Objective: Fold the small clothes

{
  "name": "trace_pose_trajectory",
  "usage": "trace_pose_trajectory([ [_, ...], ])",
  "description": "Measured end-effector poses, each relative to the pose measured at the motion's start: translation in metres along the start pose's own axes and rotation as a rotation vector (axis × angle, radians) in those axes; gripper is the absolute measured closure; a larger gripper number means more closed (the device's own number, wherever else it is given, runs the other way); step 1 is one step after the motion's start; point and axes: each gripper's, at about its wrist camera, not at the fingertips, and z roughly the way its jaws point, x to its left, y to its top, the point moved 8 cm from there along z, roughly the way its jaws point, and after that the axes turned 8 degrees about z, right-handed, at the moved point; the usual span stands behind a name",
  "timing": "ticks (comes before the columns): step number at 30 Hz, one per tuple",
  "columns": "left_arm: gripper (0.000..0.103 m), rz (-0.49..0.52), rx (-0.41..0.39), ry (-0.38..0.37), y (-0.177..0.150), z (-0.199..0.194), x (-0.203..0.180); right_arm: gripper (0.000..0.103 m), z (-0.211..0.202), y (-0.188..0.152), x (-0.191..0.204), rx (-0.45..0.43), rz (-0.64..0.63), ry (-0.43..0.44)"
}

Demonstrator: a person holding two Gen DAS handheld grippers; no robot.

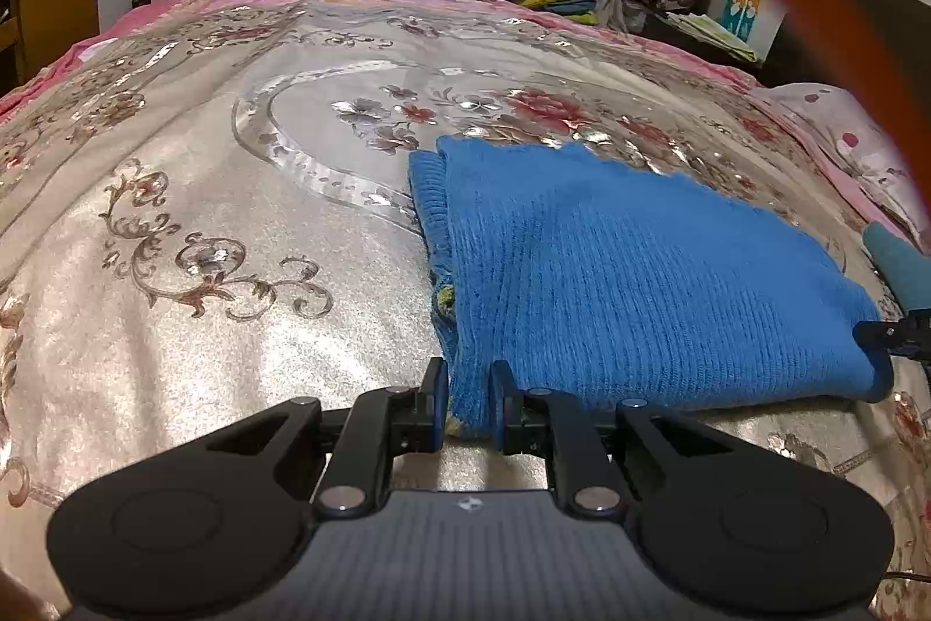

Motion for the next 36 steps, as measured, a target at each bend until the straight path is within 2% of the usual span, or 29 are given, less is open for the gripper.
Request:
trace_pose_trajectory([
  [4,0.082,-0.003,-0.002,-0.005,0.000,-0.002,0.001,0.083,-0.001,-0.003,-0.003,0.009,0.006,-0.018],
  [10,0.082,0.004,-0.008,-0.003,-0.001,-0.006,0.000,0.082,-0.009,-0.004,-0.008,-0.006,0.057,0.005],
  [14,0.082,0.012,-0.008,0.005,-0.002,-0.007,-0.001,0.082,-0.003,-0.012,-0.010,0.029,0.049,-0.008],
  [18,0.082,0.013,-0.009,0.017,-0.003,-0.009,-0.002,0.082,-0.005,-0.014,-0.012,0.018,0.077,0.016],
  [23,0.081,0.027,-0.037,0.058,0.001,-0.016,-0.003,0.080,-0.010,-0.014,-0.022,0.010,0.112,0.067],
  [29,0.081,0.038,-0.103,0.150,0.006,-0.037,-0.001,0.078,-0.015,-0.017,-0.041,-0.006,0.201,0.153],
  [32,0.081,0.074,-0.123,0.177,0.006,-0.050,-0.014,0.078,-0.017,-0.016,-0.051,-0.029,0.247,0.197],
  [34,0.080,0.137,-0.136,0.174,0.008,-0.055,-0.035,0.077,-0.017,-0.014,-0.060,-0.038,0.291,0.224],
  [36,0.068,0.207,-0.146,0.148,0.008,-0.056,-0.062,0.077,-0.017,-0.011,-0.068,-0.037,0.320,0.240],
])
